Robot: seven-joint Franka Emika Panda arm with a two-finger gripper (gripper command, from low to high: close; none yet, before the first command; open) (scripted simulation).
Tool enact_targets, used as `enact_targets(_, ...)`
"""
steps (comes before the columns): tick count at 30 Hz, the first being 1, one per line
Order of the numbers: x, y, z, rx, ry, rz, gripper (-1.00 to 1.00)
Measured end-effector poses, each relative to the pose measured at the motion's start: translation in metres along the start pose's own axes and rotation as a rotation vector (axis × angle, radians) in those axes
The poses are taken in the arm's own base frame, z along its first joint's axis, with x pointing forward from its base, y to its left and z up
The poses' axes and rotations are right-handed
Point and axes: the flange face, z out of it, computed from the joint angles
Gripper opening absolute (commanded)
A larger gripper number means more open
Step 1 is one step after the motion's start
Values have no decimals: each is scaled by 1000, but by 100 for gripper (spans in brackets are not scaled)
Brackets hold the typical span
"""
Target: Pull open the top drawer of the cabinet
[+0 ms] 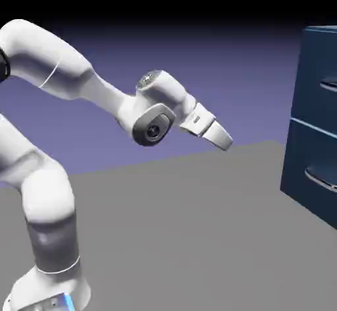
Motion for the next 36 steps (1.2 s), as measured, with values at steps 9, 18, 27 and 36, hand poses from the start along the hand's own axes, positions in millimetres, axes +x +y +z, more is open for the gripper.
enact_targets(9,49,-81,-70,180,170,-675,0)
enact_targets(18,100,-121,-136,221,432,-1270,0)
enact_targets(27,159,-127,-171,94,703,-1782,0)
enact_targets(36,218,-118,-157,-192,886,-2235,0)
